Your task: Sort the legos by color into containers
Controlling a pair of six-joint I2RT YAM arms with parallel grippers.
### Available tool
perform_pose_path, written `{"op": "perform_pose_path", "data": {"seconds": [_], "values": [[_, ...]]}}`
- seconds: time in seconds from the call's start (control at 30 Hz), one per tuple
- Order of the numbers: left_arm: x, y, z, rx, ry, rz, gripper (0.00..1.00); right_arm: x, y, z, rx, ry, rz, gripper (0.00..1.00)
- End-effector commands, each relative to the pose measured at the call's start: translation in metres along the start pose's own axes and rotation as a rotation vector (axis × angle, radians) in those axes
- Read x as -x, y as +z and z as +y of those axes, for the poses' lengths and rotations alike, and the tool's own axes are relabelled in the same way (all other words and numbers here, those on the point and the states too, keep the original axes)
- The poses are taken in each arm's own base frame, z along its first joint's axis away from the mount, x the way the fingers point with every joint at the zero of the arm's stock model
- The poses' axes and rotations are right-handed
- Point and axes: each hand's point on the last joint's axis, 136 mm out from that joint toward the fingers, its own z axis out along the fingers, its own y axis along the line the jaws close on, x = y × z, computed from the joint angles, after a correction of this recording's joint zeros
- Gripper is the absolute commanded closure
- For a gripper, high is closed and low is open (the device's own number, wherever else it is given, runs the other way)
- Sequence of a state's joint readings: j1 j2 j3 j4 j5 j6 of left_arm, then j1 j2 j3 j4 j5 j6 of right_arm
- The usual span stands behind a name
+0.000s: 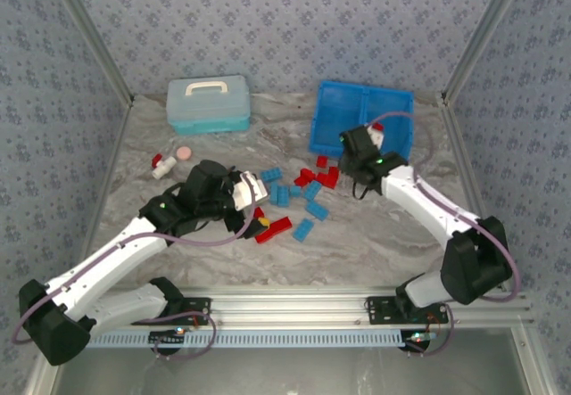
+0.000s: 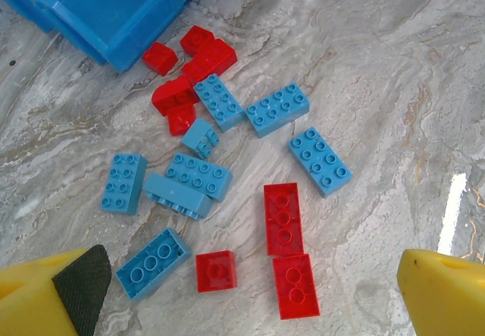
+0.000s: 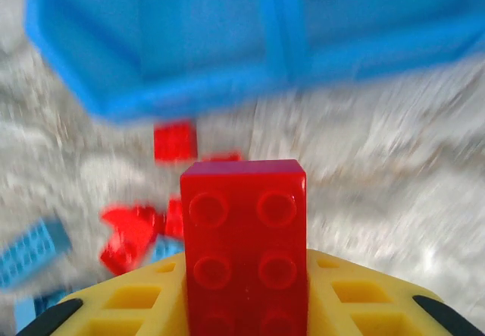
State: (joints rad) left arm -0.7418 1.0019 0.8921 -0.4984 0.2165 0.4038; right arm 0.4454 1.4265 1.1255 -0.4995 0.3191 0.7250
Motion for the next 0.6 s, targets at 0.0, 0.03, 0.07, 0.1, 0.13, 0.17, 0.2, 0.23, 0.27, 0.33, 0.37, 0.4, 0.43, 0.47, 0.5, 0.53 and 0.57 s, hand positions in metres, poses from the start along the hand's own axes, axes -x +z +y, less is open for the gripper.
{"op": "perform_pose_path", "data": {"seconds": [0.0, 0.03, 0.07, 0.1, 0.13, 0.17, 0.2, 0.23, 0.27, 0.33, 0.37, 0.4, 0.43, 0.47, 0.5, 0.53, 0.57], "values": [[0.007, -0.007, -0.003, 0.001, 0.023, -0.045, 0.01, 0.053, 0.007, -0.026, -0.075, -0.023, -0.099, 0.64], [0.007, -0.007, -0.003, 0.002, 0.023, -0.046, 0.01, 0.069, 0.010, -0.027, -0.072, -0.015, -0.120, 0.64], [0.006, -0.008, -0.003, 0.005, 0.024, -0.044, 0.01, 0.081, 0.018, -0.030, -0.080, -0.012, -0.125, 0.64], [0.006, -0.008, -0.002, 0.008, 0.024, -0.042, 0.01, 0.092, 0.027, -0.034, -0.092, -0.002, -0.125, 0.64], [0.007, -0.008, -0.002, 0.008, 0.023, -0.044, 0.01, 0.098, 0.037, -0.038, -0.102, 0.003, -0.116, 0.64], [0.007, -0.009, -0.002, 0.010, 0.024, -0.045, 0.01, 0.106, 0.048, -0.044, -0.114, 0.015, -0.106, 0.64], [0.007, -0.009, -0.001, 0.012, 0.023, -0.045, 0.01, 0.112, 0.060, -0.048, -0.117, 0.031, -0.090, 0.64], [0.007, -0.009, -0.001, 0.013, 0.023, -0.045, 0.01, 0.117, 0.070, -0.052, -0.119, 0.045, -0.075, 0.64], [0.006, -0.008, -0.001, 0.014, 0.023, -0.044, 0.01, 0.121, 0.081, -0.058, -0.128, 0.060, -0.054, 0.64], [0.005, -0.008, 0.000, 0.018, 0.026, -0.040, 0.01, 0.125, 0.102, -0.067, -0.155, 0.070, -0.014, 0.64], [0.005, -0.008, 0.000, 0.022, 0.026, -0.038, 0.01, 0.124, 0.111, -0.070, -0.164, 0.068, 0.008, 0.64], [0.004, -0.008, 0.001, 0.024, 0.026, -0.032, 0.01, 0.124, 0.119, -0.070, -0.166, 0.060, 0.028, 0.64], [0.004, -0.008, 0.001, 0.027, 0.026, -0.031, 0.01, 0.121, 0.127, -0.070, -0.177, 0.049, 0.052, 0.64], [0.003, -0.008, 0.002, 0.029, 0.027, -0.030, 0.01, 0.119, 0.132, -0.070, -0.183, 0.041, 0.067, 0.64], [0.003, -0.007, 0.002, 0.030, 0.027, -0.027, 0.01, 0.117, 0.138, -0.072, -0.195, 0.038, 0.079, 0.64], [0.003, -0.007, 0.002, 0.030, 0.028, -0.026, 0.01, 0.110, 0.142, -0.075, -0.212, 0.036, 0.105, 0.64], [0.003, -0.006, 0.002, 0.029, 0.028, -0.025, 0.01, 0.107, 0.146, -0.077, -0.218, 0.041, 0.117, 0.63]]}}
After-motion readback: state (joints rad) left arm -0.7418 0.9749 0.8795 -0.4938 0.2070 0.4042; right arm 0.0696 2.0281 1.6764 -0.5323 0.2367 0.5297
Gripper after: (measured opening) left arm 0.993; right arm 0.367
